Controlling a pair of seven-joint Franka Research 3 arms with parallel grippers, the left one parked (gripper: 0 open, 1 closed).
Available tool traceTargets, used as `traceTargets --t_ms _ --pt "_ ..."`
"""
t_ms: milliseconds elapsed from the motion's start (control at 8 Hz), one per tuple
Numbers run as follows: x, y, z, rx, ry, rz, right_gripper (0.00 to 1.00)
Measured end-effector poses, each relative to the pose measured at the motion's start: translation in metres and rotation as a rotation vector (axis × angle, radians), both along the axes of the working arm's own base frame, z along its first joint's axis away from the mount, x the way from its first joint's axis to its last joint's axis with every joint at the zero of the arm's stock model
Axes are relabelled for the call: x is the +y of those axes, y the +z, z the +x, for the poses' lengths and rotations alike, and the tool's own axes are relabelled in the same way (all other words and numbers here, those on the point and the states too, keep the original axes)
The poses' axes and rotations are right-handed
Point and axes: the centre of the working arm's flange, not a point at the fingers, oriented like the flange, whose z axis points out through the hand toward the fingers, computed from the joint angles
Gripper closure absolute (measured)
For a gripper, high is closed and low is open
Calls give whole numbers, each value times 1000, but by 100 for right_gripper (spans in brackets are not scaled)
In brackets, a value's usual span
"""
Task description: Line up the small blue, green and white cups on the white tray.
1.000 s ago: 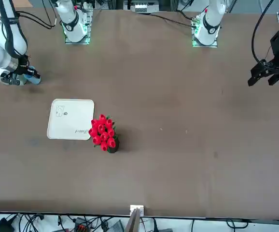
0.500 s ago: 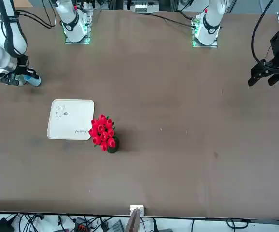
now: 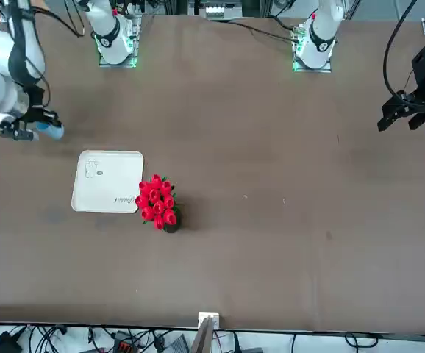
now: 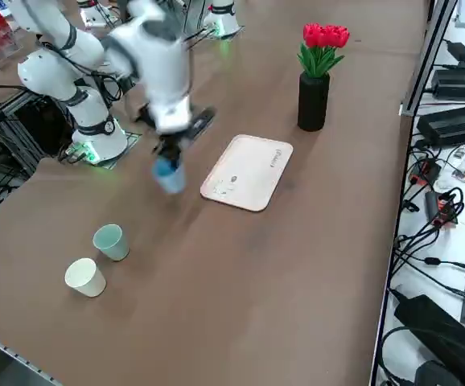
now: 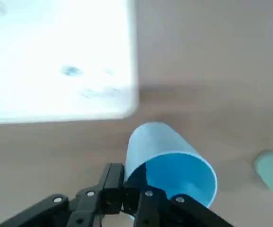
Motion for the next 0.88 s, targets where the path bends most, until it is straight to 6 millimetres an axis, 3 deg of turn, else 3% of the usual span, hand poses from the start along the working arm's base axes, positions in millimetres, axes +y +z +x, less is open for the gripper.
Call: traceTargets --t_ms 250,500,750,875 --pt "100 24 43 -54 -3 14 96" --pt "186 12 85 -48 -42 11 96" --pt "238 -23 111 -20 -46 9 96" --pt "247 -39 118 -4 -43 7 96"
